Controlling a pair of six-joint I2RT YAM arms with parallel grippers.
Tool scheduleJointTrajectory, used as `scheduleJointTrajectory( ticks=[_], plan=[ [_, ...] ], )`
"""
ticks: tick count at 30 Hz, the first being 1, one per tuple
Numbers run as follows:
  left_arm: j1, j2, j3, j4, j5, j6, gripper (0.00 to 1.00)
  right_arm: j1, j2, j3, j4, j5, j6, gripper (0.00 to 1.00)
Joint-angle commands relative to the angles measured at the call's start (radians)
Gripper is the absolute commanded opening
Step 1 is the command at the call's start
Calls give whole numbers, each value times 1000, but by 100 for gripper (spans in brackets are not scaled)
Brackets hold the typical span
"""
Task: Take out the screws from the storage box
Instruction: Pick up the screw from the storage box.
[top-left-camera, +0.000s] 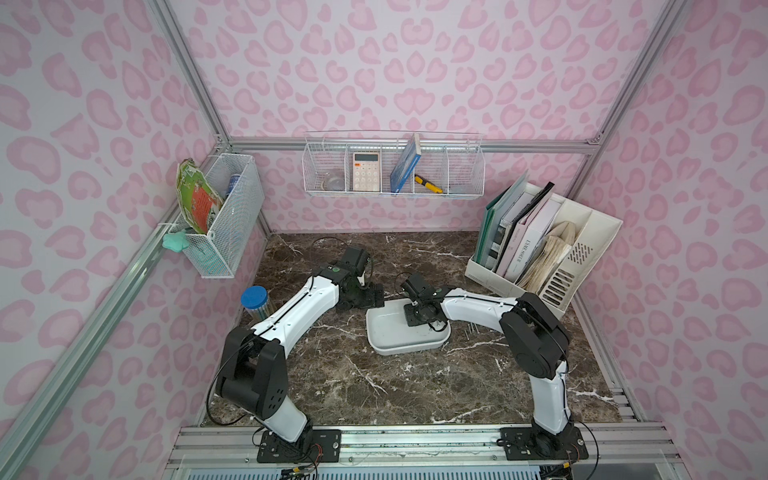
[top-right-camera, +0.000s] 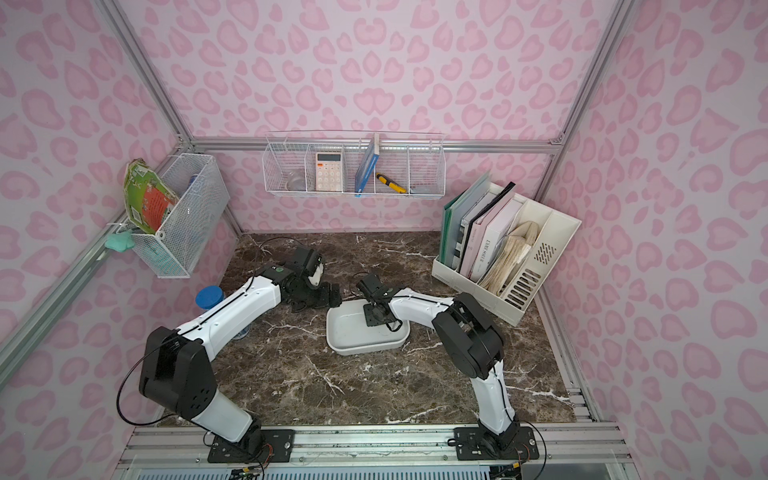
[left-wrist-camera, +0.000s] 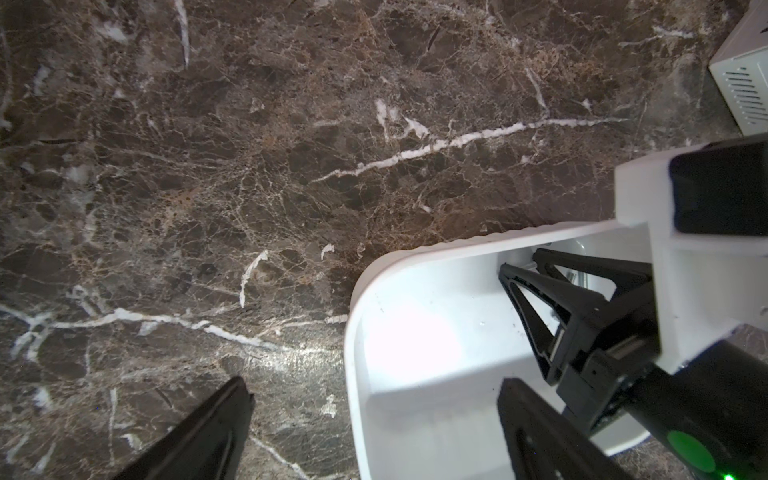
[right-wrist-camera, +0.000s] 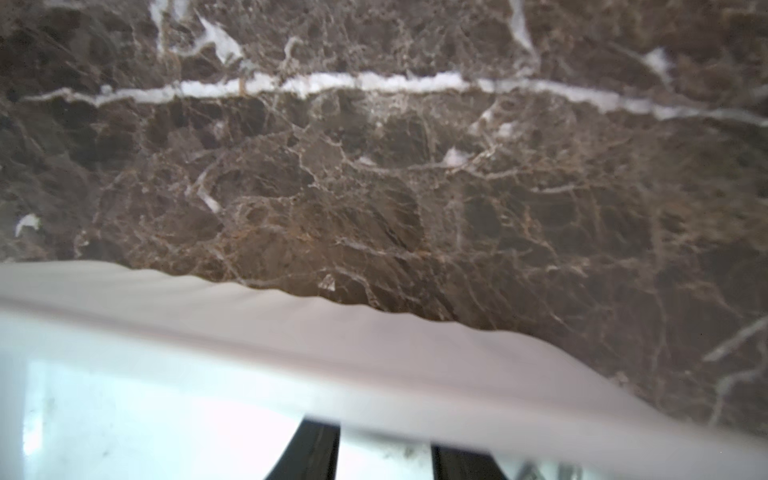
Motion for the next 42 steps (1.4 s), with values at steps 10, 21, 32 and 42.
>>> scheduleJointTrajectory(
  ticks=[10,21,32,42],
  plan=[
    [0,7,0,-8,6,0,97,1,15,21,-58,-24,-26,42],
    [0,9,2,-6,9,-1,97,12,17,6,-73,-17,-3,43],
    [0,11,1,-6,2,-1,97,16,16,-2,-84,-1,8,38],
    [0,15,0,-5,6,-1,97,16,-9,23,-79,8,4,35]
  ],
)
